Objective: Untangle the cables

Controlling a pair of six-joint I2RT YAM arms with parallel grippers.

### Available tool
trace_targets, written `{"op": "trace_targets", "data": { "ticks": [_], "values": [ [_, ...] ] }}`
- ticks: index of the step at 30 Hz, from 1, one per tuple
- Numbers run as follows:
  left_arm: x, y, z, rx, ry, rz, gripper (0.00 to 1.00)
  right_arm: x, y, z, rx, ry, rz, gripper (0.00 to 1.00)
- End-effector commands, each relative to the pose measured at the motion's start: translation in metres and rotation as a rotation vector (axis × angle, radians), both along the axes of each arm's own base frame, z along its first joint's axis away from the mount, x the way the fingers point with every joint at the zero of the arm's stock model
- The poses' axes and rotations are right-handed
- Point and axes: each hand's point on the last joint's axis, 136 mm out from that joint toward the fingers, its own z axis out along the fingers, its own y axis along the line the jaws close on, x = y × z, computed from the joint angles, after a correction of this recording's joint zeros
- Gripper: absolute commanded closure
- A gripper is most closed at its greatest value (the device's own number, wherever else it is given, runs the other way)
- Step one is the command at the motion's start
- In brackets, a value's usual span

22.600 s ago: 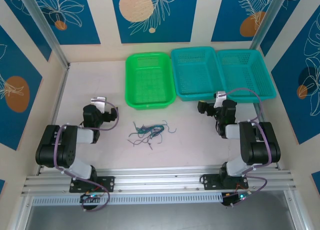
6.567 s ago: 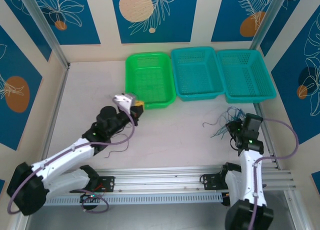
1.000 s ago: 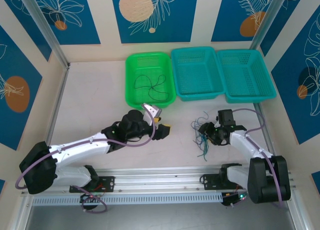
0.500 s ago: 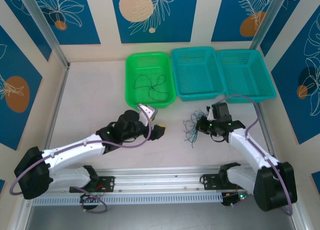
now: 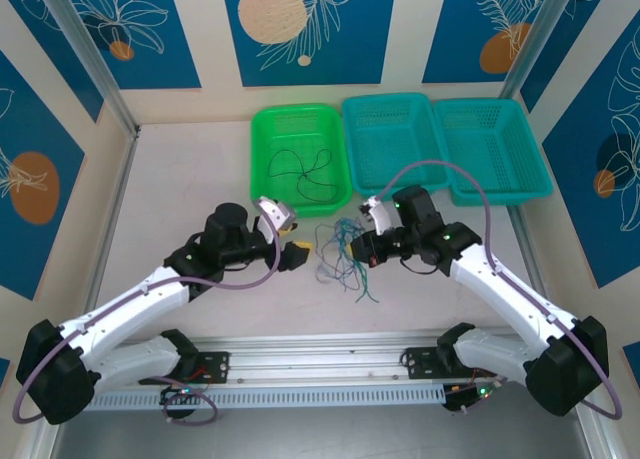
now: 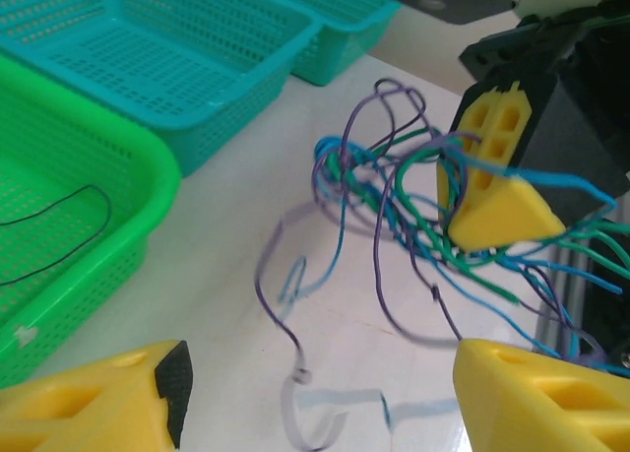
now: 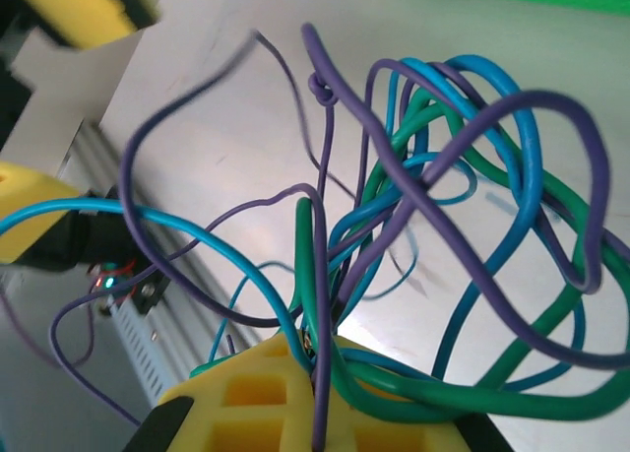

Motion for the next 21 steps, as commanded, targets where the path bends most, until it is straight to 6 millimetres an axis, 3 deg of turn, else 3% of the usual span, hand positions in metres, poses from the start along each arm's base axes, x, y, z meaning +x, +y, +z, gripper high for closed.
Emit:
{"op": "trace_targets", "data": {
  "ticks": [1, 7, 10, 12, 14, 15, 21],
  "values": [
    [-0.007, -0.008, 0.003, -0.02, -0.029, -0.088, 0.29, -0.021, 0.021, 0.017, 0.046, -0.021, 0.154, 1.0],
    [-0.016, -0.022, -0.006, -0.076, 0.021, -0.177, 0.29, -0.029, 0.036, 0.028, 0.069, -0.03, 0.218, 1.0],
    [-0.018, -0.024, -0.01, -0.083, 0.041, -0.192, 0.35, -0.03, 0.039, 0.029, 0.066, -0.036, 0.227, 1.0],
    [-0.018, -0.024, -0.009, -0.1, 0.034, -0.187, 0.5, -0.028, 0.039, 0.028, 0.059, -0.033, 0.217, 1.0],
    [-0.016, -0.022, -0.009, -0.101, 0.025, -0.171, 0.78, -0.025, 0.039, 0.026, 0.048, -0.033, 0.203, 1.0],
    [-0.015, -0.021, -0.007, -0.1, 0.015, -0.16, 0.98, -0.023, 0.038, 0.023, 0.042, -0.034, 0.197, 1.0],
    [-0.008, -0.006, 0.0, -0.097, -0.052, -0.062, 1.0, 0.004, 0.019, -0.001, -0.041, -0.017, 0.025, 1.0]
  ]
}}
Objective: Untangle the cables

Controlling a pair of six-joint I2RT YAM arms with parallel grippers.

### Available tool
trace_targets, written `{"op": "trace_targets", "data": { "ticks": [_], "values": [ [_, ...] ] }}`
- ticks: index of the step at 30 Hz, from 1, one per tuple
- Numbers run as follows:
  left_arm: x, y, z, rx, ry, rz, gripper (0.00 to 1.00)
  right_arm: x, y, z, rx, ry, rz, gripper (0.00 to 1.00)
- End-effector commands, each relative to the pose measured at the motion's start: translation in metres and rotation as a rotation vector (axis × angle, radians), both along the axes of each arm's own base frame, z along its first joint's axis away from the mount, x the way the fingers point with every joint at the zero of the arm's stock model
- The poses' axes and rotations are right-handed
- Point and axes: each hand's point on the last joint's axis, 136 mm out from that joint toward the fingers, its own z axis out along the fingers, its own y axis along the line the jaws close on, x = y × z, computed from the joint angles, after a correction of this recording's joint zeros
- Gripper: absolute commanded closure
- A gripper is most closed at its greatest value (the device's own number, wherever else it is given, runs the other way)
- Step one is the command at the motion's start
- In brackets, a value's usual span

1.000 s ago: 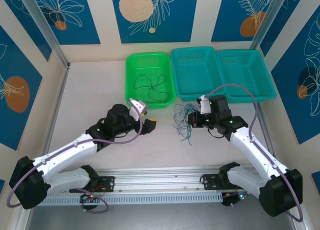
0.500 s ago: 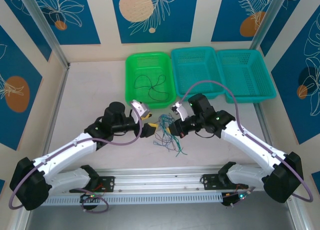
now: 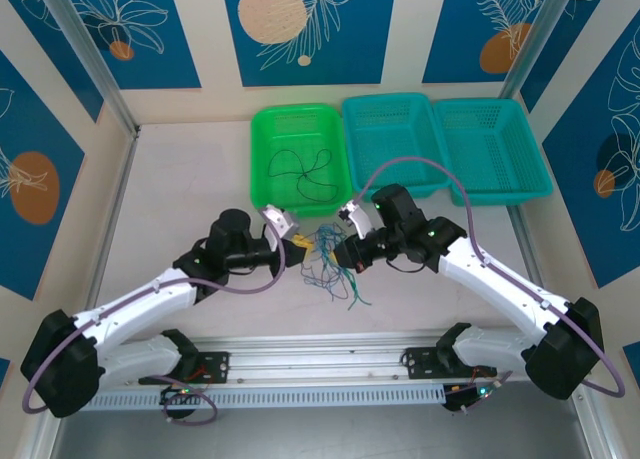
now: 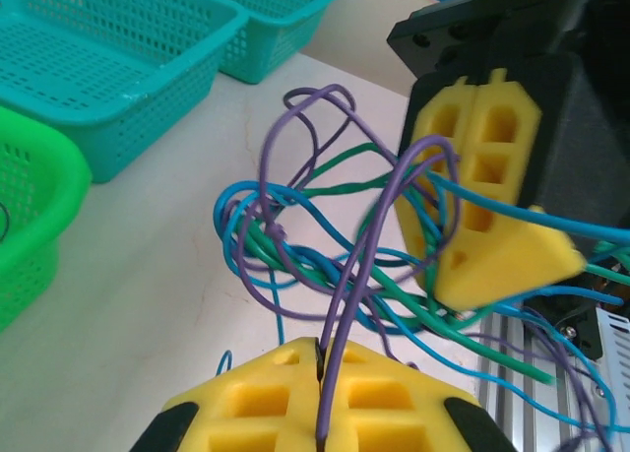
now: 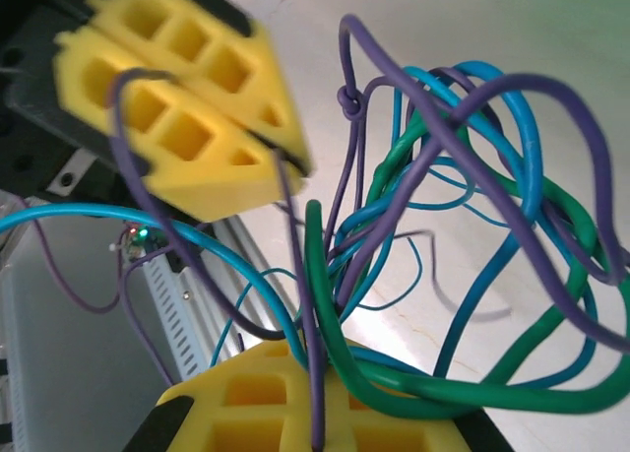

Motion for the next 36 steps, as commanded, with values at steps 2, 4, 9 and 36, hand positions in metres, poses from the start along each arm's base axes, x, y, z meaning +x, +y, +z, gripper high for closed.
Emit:
{"op": "trace_targets", "data": {
  "ticks": [2, 4, 9, 36],
  "values": [
    [0.006, 0.009, 0.017, -0.031, -0.072, 0.061, 1.0, 0.024, -0.019, -0.017, -0.045, 0.022, -0.152, 1.0],
    [0.006, 0.012, 0.017, -0.026, -0.073, 0.072, 1.0, 0.034, -0.03, -0.024, -0.056, 0.039, -0.219, 1.0],
    [0.009, 0.016, 0.014, -0.014, -0.068, 0.104, 1.0, 0.05, -0.058, -0.037, -0.096, 0.052, -0.37, 1.0],
    [0.041, 0.108, 0.008, 0.014, -0.038, 0.612, 1.0, 0.046, -0.336, -0.12, -0.049, 0.538, -1.693, 0.94]
  ]
}}
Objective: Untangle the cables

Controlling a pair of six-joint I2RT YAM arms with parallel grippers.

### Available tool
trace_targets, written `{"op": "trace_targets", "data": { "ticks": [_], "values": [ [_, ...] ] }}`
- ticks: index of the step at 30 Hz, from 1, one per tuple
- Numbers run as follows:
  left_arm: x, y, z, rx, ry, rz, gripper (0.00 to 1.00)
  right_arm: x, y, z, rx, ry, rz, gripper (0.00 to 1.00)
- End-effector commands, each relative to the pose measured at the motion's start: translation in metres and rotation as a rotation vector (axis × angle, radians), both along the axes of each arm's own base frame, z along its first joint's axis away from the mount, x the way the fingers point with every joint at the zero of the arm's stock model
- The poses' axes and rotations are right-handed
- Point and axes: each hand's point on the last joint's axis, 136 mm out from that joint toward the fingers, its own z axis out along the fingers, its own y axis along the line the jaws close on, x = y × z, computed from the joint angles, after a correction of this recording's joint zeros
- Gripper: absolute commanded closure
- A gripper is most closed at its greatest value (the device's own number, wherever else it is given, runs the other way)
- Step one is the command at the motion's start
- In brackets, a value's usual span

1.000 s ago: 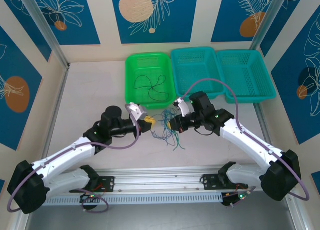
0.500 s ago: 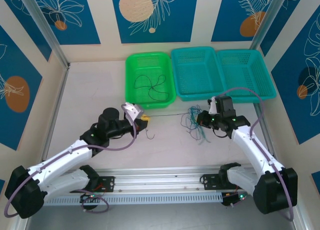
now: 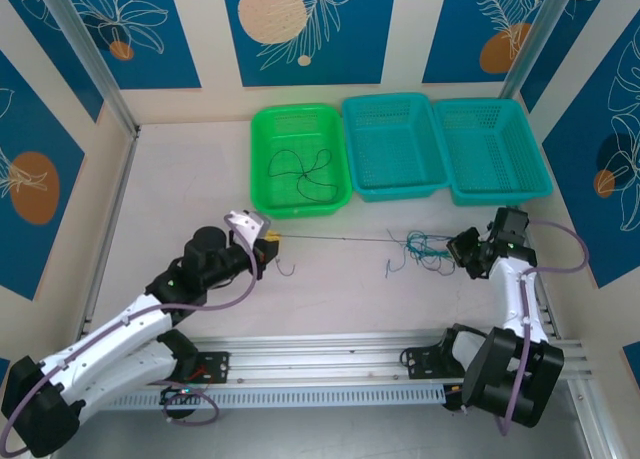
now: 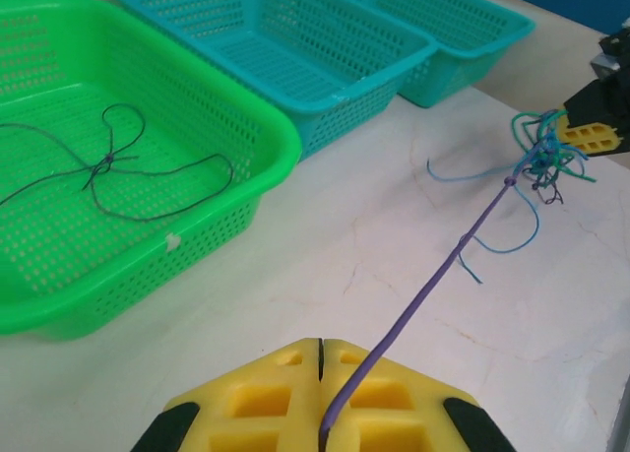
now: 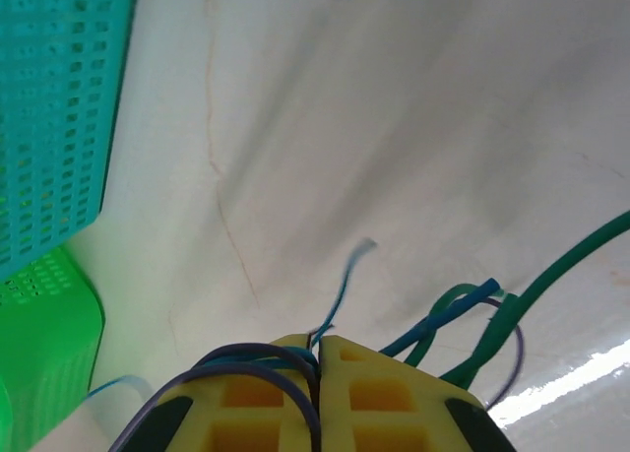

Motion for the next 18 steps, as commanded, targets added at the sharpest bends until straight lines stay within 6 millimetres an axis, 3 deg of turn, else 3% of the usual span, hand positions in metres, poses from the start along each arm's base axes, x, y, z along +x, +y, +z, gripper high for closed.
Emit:
{"op": "trace_targets", "data": {
  "ticks": [1, 6, 8, 11, 13, 14, 16, 18],
  "values": [
    [0.021, 0.042, 0.006, -0.024, -0.008, 0.233, 1.0, -0.012, -0.042, -0.01, -0.093, 0.065, -0.197, 0.94],
    [0.024, 0.06, -0.003, -0.024, 0.029, 0.319, 1.0, -0.003, -0.039, -0.002, -0.097, -0.011, -0.166, 0.92],
    [0.021, 0.051, -0.005, -0.039, 0.038, 0.267, 1.0, 0.008, -0.018, 0.005, -0.08, -0.075, -0.034, 0.87],
    [0.009, 0.014, -0.006, -0.109, 0.054, 0.059, 1.0, 0.016, 0.046, 0.003, -0.035, -0.122, 0.243, 0.7],
    [0.004, -0.004, -0.013, -0.137, 0.099, -0.03, 1.0, 0.01, 0.08, 0.0, -0.062, -0.086, 0.4, 0.6],
    [0.004, -0.007, -0.02, -0.131, 0.124, -0.038, 1.0, 0.008, 0.088, 0.001, -0.083, -0.072, 0.442, 0.57],
    [0.007, -0.005, -0.035, -0.101, 0.168, -0.004, 1.0, 0.004, 0.099, 0.007, -0.122, -0.077, 0.503, 0.36],
    [0.007, -0.001, -0.04, -0.091, 0.174, 0.012, 1.0, 0.003, 0.109, 0.023, -0.134, -0.155, 0.555, 0.26]
  ]
}}
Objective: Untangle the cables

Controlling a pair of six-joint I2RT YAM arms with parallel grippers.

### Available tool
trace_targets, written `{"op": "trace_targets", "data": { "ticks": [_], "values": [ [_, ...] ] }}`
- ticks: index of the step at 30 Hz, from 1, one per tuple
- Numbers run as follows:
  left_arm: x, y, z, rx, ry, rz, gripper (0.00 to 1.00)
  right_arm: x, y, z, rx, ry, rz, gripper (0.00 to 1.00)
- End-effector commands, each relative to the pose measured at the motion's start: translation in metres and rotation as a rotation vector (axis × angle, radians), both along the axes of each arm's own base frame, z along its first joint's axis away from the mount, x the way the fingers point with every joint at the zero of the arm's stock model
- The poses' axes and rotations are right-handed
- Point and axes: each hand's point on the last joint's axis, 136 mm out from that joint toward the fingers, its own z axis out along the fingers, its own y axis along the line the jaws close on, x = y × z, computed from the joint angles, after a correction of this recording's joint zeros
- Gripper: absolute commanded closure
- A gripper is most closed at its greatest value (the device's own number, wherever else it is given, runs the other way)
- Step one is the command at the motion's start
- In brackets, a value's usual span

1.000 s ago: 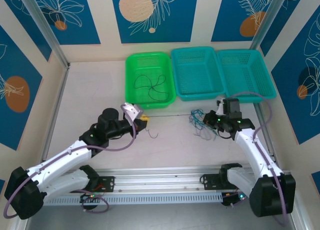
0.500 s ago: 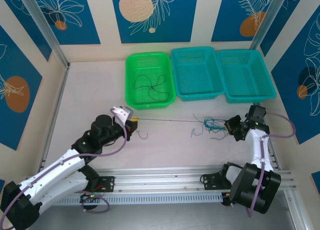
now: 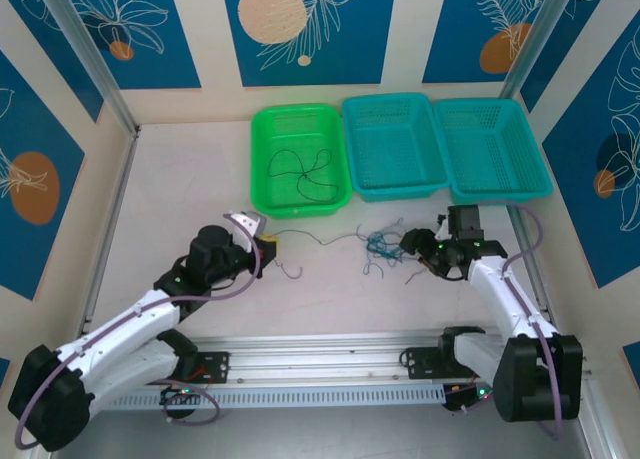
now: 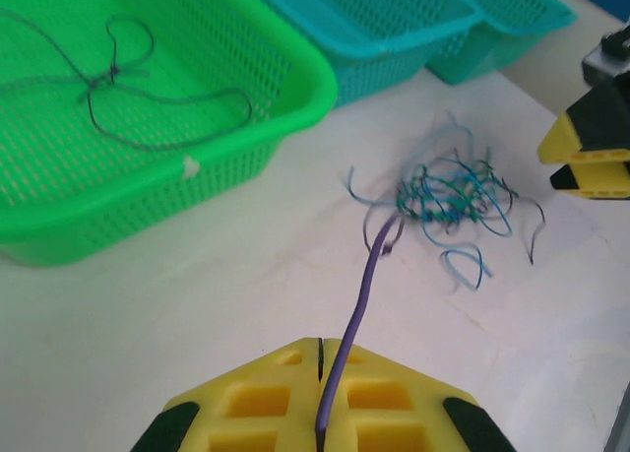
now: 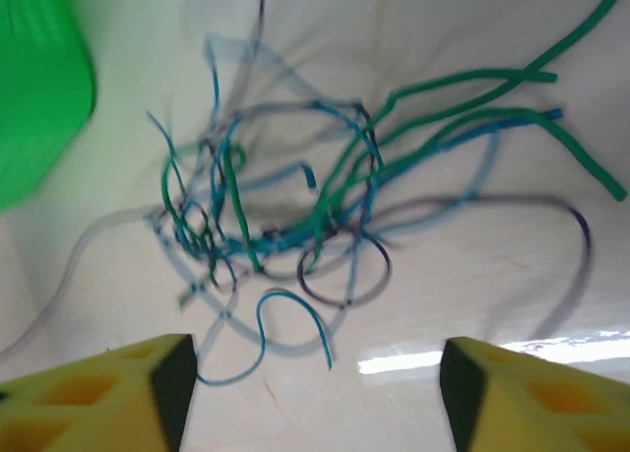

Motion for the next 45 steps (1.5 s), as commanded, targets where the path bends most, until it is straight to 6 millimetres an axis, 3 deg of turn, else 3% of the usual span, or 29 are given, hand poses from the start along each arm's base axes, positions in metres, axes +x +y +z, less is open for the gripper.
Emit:
{"op": "trace_targets", "data": {
  "ticks": [1, 5, 10, 16, 22, 24, 28, 33, 36, 38, 39, 43, 45],
  "values": [
    [-0.004, -0.003, 0.005, -0.048, -0.006, -0.018, 1.0, 0.003, 0.007, 0.033, -0.044, -0.139, 0.071, 0.23],
    [-0.007, 0.001, 0.012, -0.053, -0.03, -0.012, 1.0, 0.001, 0.019, 0.053, -0.095, -0.212, 0.103, 0.3],
    [-0.007, 0.0, 0.018, -0.06, -0.044, -0.019, 1.0, 0.013, 0.052, 0.038, -0.207, -0.164, 0.217, 0.34],
    [-0.007, 0.003, 0.02, -0.05, -0.045, -0.009, 1.0, 0.051, 0.059, -0.005, -0.455, -0.091, 0.34, 0.29],
    [-0.005, 0.015, 0.022, -0.044, -0.017, 0.07, 1.0, 0.061, 0.084, -0.052, -0.393, 0.061, 0.403, 0.31],
    [-0.006, 0.021, 0.024, -0.036, -0.015, 0.094, 1.0, 0.061, 0.08, -0.064, -0.389, 0.114, 0.377, 0.41],
    [-0.01, 0.051, 0.029, 0.004, -0.042, 0.216, 1.0, 0.059, 0.053, -0.072, -0.392, 0.167, 0.26, 0.87],
    [-0.019, 0.124, 0.021, 0.162, -0.052, 0.502, 1.0, 0.053, 0.009, -0.052, -0.304, 0.122, 0.078, 0.98],
    [-0.023, 0.142, 0.008, 0.221, -0.01, 0.561, 1.0, 0.05, -0.016, -0.04, -0.273, 0.096, -0.016, 0.98],
    [-0.022, 0.137, 0.001, 0.206, 0.014, 0.551, 1.0, 0.052, -0.015, -0.031, -0.267, 0.062, 0.004, 0.97],
    [-0.02, 0.129, -0.001, 0.177, 0.013, 0.521, 1.0, 0.053, -0.005, -0.025, -0.245, 0.033, 0.053, 0.97],
    [-0.019, 0.067, 0.002, -0.027, -0.047, 0.238, 1.0, 0.053, 0.042, -0.005, -0.237, -0.076, 0.281, 1.0],
    [-0.022, 0.045, -0.001, -0.091, -0.048, 0.137, 1.0, 0.052, 0.061, 0.007, -0.245, -0.144, 0.374, 1.0]
  ]
}}
